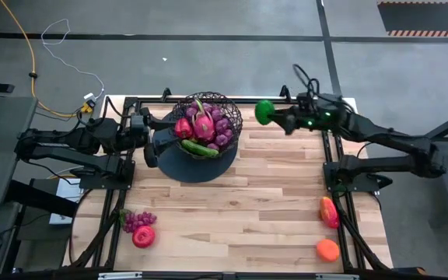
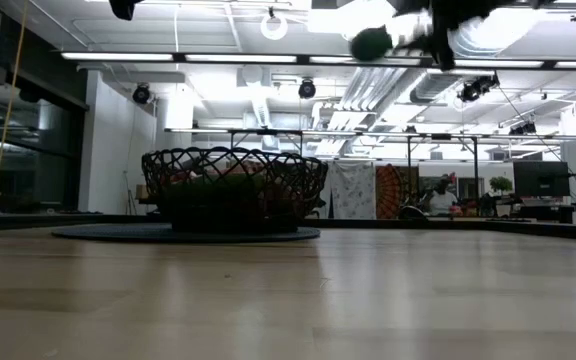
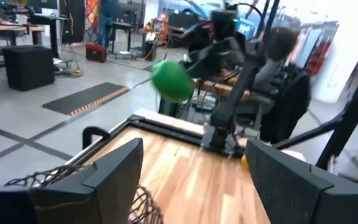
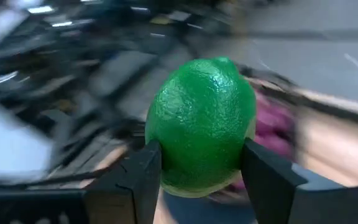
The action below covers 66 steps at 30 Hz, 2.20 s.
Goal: Build produce basket
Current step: Put the green lemon into the black basket
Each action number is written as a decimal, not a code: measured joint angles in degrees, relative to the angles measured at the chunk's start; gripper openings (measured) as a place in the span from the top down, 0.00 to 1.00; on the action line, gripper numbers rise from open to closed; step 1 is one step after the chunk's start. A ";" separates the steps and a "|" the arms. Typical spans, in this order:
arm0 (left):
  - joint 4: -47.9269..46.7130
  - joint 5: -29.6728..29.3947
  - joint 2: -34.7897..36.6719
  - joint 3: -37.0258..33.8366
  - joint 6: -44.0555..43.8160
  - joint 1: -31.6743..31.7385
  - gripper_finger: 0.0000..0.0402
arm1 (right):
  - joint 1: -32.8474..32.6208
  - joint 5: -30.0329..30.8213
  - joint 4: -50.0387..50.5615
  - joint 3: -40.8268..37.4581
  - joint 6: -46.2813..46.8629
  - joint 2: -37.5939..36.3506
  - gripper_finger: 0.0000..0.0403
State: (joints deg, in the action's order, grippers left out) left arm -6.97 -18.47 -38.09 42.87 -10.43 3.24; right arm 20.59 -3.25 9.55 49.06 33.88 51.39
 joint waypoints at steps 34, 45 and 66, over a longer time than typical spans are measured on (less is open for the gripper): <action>22.85 5.13 -18.71 0.04 -1.45 -0.01 0.32 | -16.98 3.34 -17.57 4.52 -28.35 13.55 0.53; 30.94 5.69 -32.31 5.14 -1.52 0.03 0.32 | -19.66 2.13 -26.84 4.52 -28.36 19.80 0.53; 30.81 4.56 -36.83 9.81 0.74 0.11 0.45 | -20.28 3.67 -25.83 4.52 -25.88 19.25 0.53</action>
State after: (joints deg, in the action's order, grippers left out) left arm 23.83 -13.91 -74.91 52.69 -9.69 3.35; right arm 0.31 0.42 -16.27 53.58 8.00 70.64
